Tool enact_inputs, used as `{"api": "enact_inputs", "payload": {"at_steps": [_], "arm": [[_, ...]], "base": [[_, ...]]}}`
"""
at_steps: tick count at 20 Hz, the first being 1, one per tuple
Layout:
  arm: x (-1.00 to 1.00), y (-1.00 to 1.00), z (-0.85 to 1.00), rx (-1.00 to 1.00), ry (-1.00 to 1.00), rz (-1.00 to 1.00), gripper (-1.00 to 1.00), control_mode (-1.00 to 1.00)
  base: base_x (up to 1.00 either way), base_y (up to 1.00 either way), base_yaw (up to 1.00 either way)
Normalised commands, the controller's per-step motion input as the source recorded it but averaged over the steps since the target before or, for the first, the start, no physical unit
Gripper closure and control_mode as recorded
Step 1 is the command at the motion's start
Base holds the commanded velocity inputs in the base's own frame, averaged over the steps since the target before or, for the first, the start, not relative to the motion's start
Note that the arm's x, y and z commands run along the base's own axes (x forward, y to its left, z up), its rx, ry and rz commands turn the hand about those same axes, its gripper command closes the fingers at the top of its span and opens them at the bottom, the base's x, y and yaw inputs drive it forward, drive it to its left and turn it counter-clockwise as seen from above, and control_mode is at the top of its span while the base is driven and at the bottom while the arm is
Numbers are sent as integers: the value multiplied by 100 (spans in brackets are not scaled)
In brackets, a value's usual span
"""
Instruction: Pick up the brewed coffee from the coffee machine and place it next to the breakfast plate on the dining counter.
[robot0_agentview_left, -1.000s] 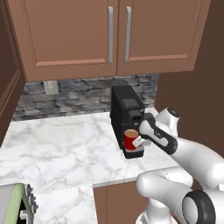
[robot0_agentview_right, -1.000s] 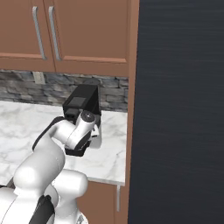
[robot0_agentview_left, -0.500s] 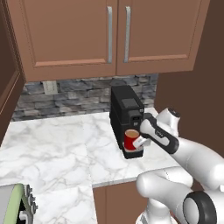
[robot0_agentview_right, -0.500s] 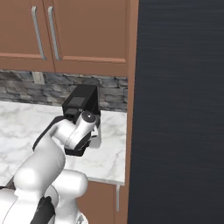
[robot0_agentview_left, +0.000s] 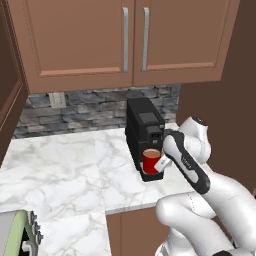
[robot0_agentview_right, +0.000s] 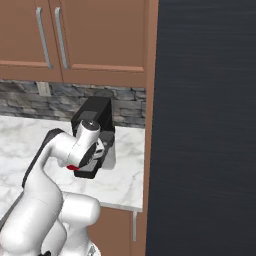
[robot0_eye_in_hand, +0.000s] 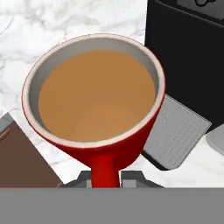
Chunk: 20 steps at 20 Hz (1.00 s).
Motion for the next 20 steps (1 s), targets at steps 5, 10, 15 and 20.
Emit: {"api": "enact_inputs", "payload": {"at_steps": [5, 10, 15, 20], "arm": [[-65, 1, 63, -6, 0, 2, 100, -100], [-36, 0, 62, -3, -13, 0, 100, -100], [-39, 0, 32, -5, -26, -2, 100, -100], [-43, 0, 17, 0, -4, 0, 100, -100]], "base": [[0, 0, 0], [0, 0, 0], [0, 0, 0], [0, 0, 0]]}}
